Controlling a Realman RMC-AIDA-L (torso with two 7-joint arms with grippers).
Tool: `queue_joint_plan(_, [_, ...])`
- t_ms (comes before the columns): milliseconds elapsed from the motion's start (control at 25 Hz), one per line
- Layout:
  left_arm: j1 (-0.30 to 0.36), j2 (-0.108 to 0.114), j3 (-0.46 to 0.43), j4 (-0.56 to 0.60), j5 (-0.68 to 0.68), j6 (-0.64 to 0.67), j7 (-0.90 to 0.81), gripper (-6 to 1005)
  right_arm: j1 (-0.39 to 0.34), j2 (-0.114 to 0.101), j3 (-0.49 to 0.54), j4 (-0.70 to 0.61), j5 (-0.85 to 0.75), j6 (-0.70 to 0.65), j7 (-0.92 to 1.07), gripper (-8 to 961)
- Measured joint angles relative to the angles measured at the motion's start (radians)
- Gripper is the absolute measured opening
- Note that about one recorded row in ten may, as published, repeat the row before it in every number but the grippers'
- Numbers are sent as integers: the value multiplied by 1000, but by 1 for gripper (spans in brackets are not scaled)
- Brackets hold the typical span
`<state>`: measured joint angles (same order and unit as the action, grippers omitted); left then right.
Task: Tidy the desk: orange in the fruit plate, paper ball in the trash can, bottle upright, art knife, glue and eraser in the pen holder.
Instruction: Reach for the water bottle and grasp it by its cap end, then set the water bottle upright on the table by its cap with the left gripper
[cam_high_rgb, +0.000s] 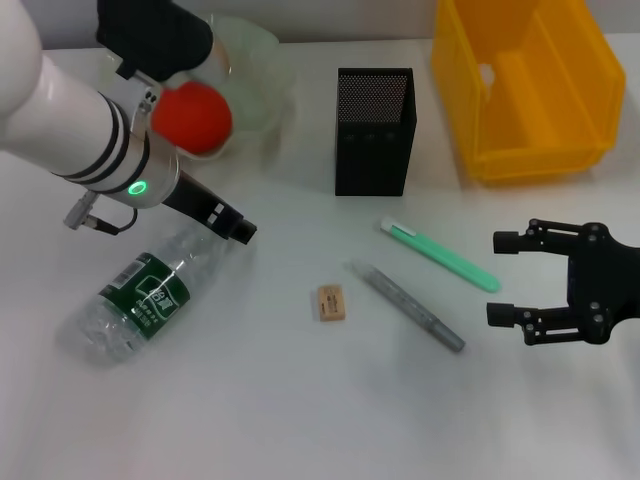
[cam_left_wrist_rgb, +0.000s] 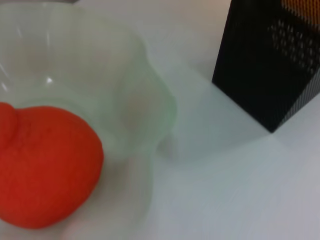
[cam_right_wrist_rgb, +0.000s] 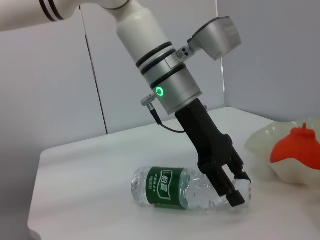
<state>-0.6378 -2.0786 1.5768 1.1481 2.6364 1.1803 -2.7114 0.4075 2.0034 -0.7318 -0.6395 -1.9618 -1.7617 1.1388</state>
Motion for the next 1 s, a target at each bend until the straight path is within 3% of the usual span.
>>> queue_joint_plan(240, [-6,-1,9,-33,7,-28,-1,639,0,-1,0,3,0,7,0,842])
queue_joint_plan(440, [1,-1,20,-30,7,-36,-2,620,2,-2,1,3,0,10,4,842])
queue_joint_plan(640, [19,-1,40,-8,6,-43,4,477,3,-3,5,5,0,11,6,841])
queue_joint_plan(880, [102,4,26,118,-44,-39,84,441,8,-2,7,5,0,12,7,841])
queue_joint_plan(1000, [158,7,-37,172,-165,-24,191,441,11,-1,8,8,0,12,8,841])
